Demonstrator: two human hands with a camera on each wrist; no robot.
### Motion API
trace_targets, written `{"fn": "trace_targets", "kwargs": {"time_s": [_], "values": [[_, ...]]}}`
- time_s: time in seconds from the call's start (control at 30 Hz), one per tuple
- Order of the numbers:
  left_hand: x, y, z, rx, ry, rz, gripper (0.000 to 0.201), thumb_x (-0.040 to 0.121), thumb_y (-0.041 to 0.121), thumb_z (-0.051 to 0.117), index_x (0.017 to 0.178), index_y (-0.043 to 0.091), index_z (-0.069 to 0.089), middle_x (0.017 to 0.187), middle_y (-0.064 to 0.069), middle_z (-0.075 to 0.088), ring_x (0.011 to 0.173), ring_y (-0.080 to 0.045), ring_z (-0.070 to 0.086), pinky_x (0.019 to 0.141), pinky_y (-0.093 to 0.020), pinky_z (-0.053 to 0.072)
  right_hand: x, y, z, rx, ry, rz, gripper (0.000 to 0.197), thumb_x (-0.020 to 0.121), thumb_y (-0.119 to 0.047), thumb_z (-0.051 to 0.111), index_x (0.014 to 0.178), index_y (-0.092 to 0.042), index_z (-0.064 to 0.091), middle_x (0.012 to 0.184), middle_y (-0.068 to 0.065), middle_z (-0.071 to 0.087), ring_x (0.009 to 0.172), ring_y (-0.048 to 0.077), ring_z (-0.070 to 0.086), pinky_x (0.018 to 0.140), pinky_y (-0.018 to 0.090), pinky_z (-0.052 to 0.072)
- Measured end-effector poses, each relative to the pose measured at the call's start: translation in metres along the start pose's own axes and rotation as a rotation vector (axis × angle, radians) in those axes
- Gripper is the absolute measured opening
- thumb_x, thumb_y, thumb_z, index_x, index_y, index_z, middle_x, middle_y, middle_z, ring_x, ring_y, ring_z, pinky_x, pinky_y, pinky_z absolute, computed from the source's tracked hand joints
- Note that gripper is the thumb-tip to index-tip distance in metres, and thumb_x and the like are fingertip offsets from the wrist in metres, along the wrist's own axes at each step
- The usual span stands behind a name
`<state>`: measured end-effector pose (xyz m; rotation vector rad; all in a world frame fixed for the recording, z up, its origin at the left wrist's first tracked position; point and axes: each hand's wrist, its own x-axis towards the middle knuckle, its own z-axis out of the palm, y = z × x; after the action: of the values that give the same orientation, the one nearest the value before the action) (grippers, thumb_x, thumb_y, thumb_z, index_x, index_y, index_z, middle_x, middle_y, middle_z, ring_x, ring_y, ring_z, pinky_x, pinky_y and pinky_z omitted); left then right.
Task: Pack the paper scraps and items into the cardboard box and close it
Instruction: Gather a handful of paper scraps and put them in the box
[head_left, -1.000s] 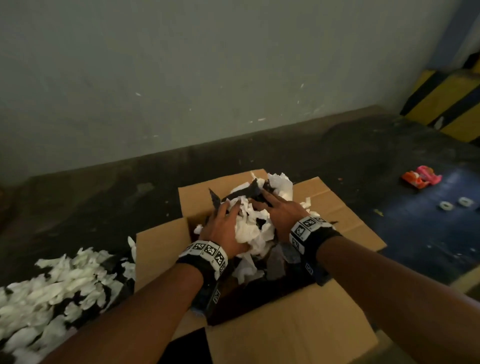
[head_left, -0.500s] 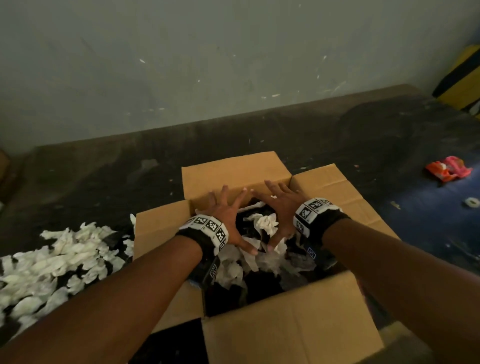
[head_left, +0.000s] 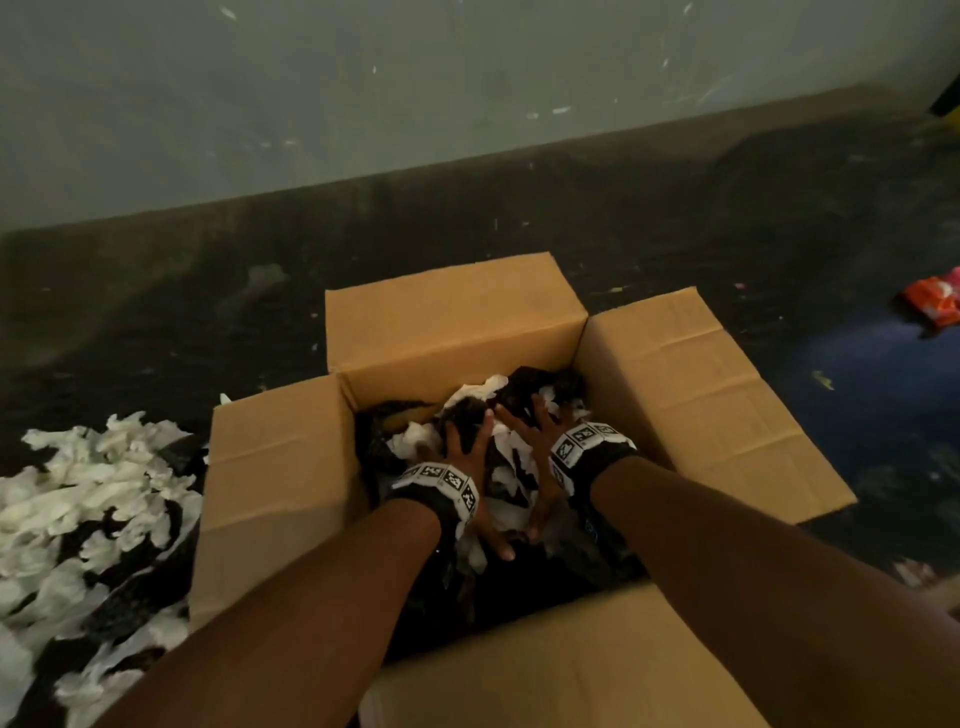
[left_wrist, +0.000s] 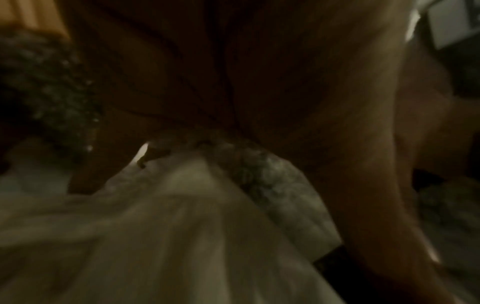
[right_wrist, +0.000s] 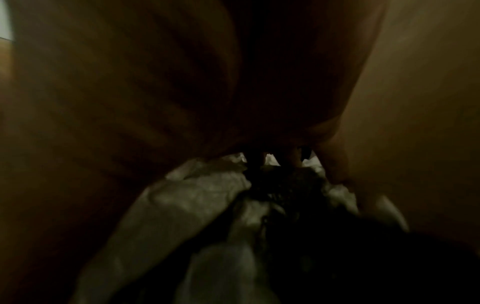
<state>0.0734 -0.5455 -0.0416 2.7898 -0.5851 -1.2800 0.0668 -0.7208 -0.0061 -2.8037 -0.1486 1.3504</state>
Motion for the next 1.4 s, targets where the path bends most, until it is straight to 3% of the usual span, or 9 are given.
{"fn": "trace_targets", "kwargs": {"time_s": [0.2,0.37,0.57,0.67,0.87,0.93,1.07,1.2,1.4], "values": [[0.006,-0.006,0.002,-0.111,-0.049,0.026,0.17,0.041,0.064,0.095,0.131,0.055,-0.048,0.161,-0.014,-0.036,0.149,-0.047,-0.023,0.115,-0.075,0.012,0.026,0.009,0.032,0.051,-0.022,0.007,0.114,0.088,-0.033,0.072,0.153,-0.034,-0.021,0.158,0.002,-0.036,0.147,0.044,-0.018,0.117,0.064,0.009],[0.005,-0.02,0.003,-0.06,0.006,0.02,0.174,0.025,0.075,0.091,0.12,0.059,-0.054,0.163,-0.01,-0.033,0.151,-0.042,-0.022,0.116,-0.074,0.012,0.028,0.015,0.026,0.018,-0.014,0.003,0.116,0.086,-0.03,0.076,0.154,-0.036,-0.019,0.162,-0.002,-0.029,0.149,0.042,-0.011,0.117,0.064,0.016],[-0.009,-0.02,-0.03,0.207,0.188,-0.048,0.165,0.047,0.067,0.093,0.153,0.036,-0.03,0.164,-0.018,0.003,0.143,-0.057,0.022,0.107,-0.069,0.038,-0.018,0.017,-0.019,-0.072,0.123,-0.154,0.16,0.026,-0.089,0.075,0.155,-0.039,-0.004,0.164,0.001,0.018,0.143,0.034,0.032,0.11,0.054,0.039],[-0.009,-0.018,-0.029,0.3,0.24,-0.097,0.158,0.056,0.052,0.096,0.157,0.029,-0.021,0.157,-0.024,0.016,0.131,-0.059,0.037,0.093,-0.063,0.05,-0.025,0.016,-0.037,-0.122,0.2,-0.191,0.159,0.027,-0.09,0.075,0.157,-0.029,0.009,0.158,0.004,0.031,0.137,0.031,0.041,0.109,0.047,0.041],[0.004,-0.032,0.005,0.195,0.074,-0.133,0.117,0.09,0.054,0.065,0.156,0.025,-0.027,0.167,-0.021,-0.012,0.15,-0.05,0.014,0.109,-0.067,0.036,0.022,0.027,-0.002,-0.121,0.091,-0.016,0.148,0.018,-0.102,0.06,0.148,-0.037,0.033,0.147,-0.001,0.05,0.118,0.032,0.058,0.095,0.05,0.052],[0.001,-0.03,0.007,0.162,0.106,-0.122,0.121,0.085,0.051,0.073,0.16,0.021,-0.017,0.167,-0.024,0.0,0.148,-0.049,0.024,0.109,-0.061,0.039,0.022,0.026,0.001,-0.062,0.098,-0.008,0.155,0.007,-0.1,0.061,0.147,-0.038,0.035,0.145,-0.003,0.053,0.119,0.033,0.059,0.095,0.05,0.053],[-0.02,-0.023,-0.026,0.051,0.164,-0.047,0.137,0.058,0.066,0.085,0.161,0.024,0.006,0.159,-0.017,0.029,0.135,-0.042,0.045,0.105,-0.053,0.046,-0.017,0.009,-0.028,-0.019,0.213,-0.086,0.156,0.019,-0.096,0.066,0.155,-0.032,0.022,0.155,0.003,0.04,0.134,0.032,0.047,0.104,0.054,0.046],[-0.061,-0.022,-0.06,-0.016,0.318,0.132,0.118,0.059,0.069,0.084,0.155,0.026,0.03,0.152,-0.007,0.047,0.131,-0.032,0.052,0.107,-0.044,0.045,-0.065,-0.007,-0.049,0.052,0.34,-0.048,0.121,0.044,-0.074,0.085,0.145,-0.024,0.043,0.136,0.002,0.06,0.118,0.027,0.06,0.096,0.044,0.053],[-0.134,-0.046,-0.072,-0.022,0.747,0.228,0.112,0.073,0.062,0.08,0.16,0.033,0.016,0.165,-0.004,0.018,0.149,-0.027,0.024,0.113,-0.049,0.04,-0.109,-0.052,-0.046,0.091,0.704,-0.132,0.123,0.062,-0.074,0.076,0.157,-0.035,0.009,0.166,0.002,0.009,0.15,0.031,0.016,0.114,0.052,0.033]]}}
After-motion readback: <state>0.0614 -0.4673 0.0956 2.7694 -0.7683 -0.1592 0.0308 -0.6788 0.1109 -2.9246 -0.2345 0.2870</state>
